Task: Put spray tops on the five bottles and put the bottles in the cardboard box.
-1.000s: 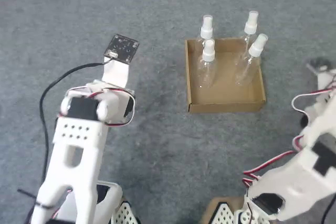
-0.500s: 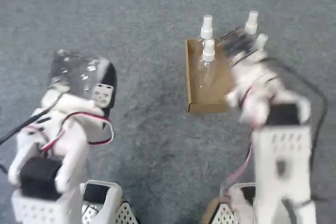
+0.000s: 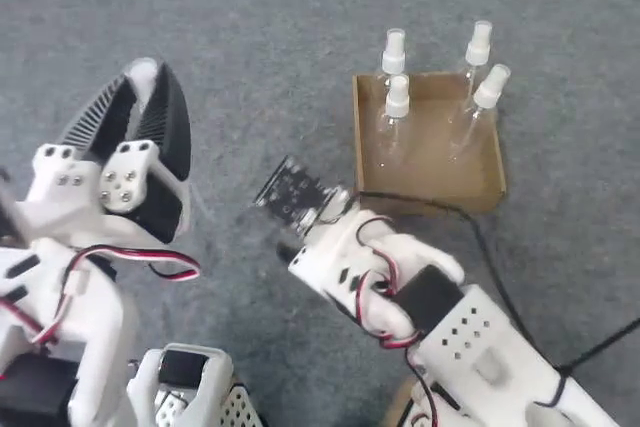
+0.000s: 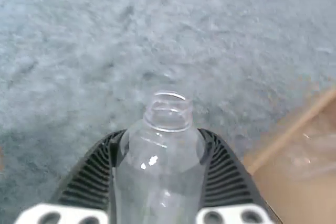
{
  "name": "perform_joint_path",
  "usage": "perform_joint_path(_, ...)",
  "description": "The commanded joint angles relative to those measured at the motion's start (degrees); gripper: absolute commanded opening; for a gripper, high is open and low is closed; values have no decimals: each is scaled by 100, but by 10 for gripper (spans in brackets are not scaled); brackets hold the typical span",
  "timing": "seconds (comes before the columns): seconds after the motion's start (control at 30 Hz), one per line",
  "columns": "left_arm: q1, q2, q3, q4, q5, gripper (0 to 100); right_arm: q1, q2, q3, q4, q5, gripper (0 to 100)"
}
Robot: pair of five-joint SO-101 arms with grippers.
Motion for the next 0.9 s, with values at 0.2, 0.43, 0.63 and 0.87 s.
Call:
perform_joint_path(0.2, 35, -35, 365, -642, 730, 10, -171, 48, 70, -611, -141, 6)
perform_joint_path(0.43, 35, -35, 1130, -1240, 765, 10, -171, 40, 862, -2193, -158, 6)
perform_joint_path(0.63, 176, -35, 1516, -1433, 862, 10, -171, 40, 941, -2360, -404, 6)
perform_joint_path(0.87, 440, -35, 2070, -1565, 870, 10, -163, 40, 941, -2352, -545, 6)
